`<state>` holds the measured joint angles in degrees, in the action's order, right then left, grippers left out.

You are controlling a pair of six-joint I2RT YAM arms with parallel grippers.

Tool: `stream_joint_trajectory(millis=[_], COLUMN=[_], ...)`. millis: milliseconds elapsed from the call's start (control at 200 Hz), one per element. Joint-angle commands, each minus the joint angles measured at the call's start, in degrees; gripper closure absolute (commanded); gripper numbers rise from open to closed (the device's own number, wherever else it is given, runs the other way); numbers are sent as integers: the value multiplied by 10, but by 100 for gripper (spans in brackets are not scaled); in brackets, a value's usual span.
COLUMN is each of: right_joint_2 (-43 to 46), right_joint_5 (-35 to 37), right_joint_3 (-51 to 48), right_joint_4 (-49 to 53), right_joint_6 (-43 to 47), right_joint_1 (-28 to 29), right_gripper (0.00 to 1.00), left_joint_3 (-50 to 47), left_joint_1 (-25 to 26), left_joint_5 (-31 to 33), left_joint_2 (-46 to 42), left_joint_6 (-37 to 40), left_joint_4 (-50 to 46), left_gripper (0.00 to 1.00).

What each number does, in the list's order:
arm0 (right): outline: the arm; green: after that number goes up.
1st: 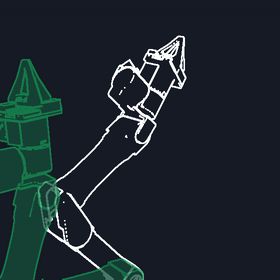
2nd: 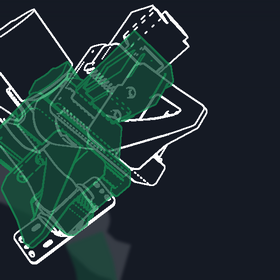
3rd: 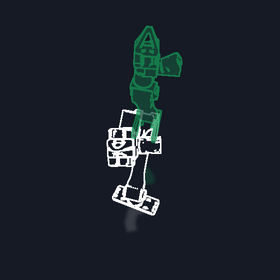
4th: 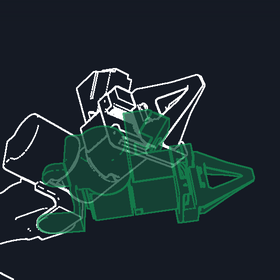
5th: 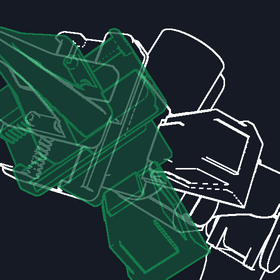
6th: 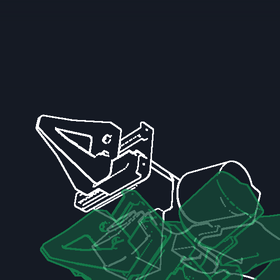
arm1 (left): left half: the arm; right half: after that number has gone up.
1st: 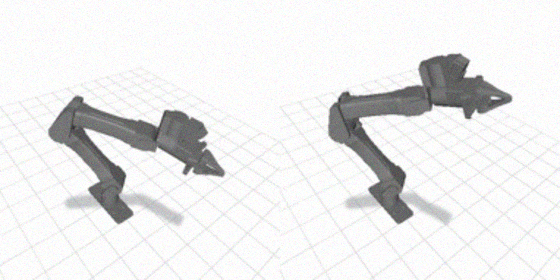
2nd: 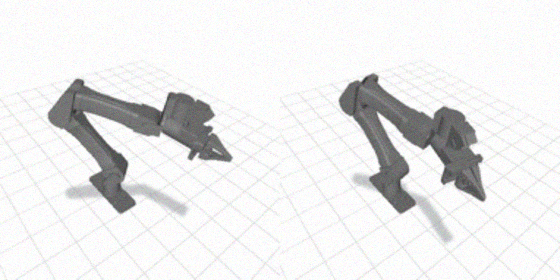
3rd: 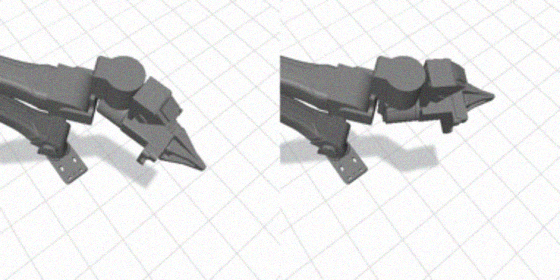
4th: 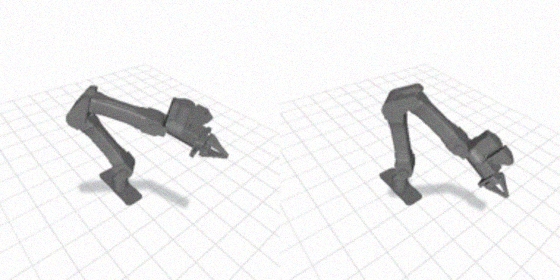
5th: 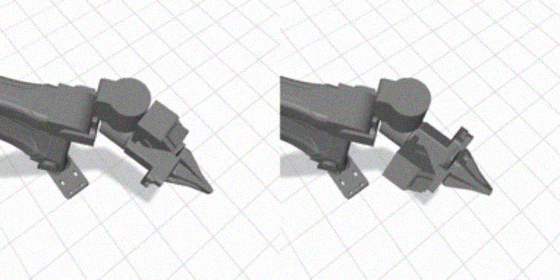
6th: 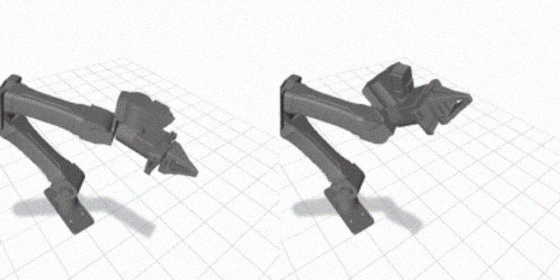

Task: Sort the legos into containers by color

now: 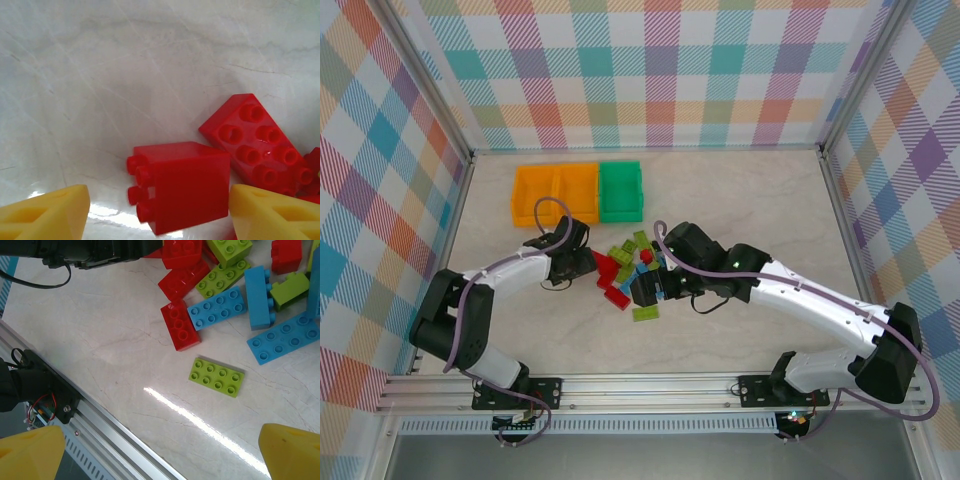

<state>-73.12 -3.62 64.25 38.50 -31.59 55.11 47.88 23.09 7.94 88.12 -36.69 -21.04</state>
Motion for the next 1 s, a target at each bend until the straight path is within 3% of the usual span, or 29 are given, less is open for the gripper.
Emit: stream_joint_trajectory(millis=[0,340,505,670,890,995], right_joint_2=[2,5,10,27,54,66], right_joint_5=[1,-2,-6,-12,-3,-8], right_joint_3=[-8,-14,-18,-36,-55,-62], right_joint_4=[-12,-23,-38,-83,-107,-103], right_joint_6=[-9,-14,-14,-15,-18,-22], right_joint_1=[3,3,4,4,4,3], right_gripper=[0,0,0,0,0,0], left_joint_3=[8,6,20,65,175,227], left_joint_1=[-11,-13,-14,-33,-133,-178], left_joint_5=[-11,-6,15,42,66,34], left_joint_2=[24,-5,-74,-122,-24,58], left_joint_6=[10,11,19,42,86,85], left_joint_4=[6,-8,-42,-64,-35,-6], left_gripper=[33,63,70,70,70,70])
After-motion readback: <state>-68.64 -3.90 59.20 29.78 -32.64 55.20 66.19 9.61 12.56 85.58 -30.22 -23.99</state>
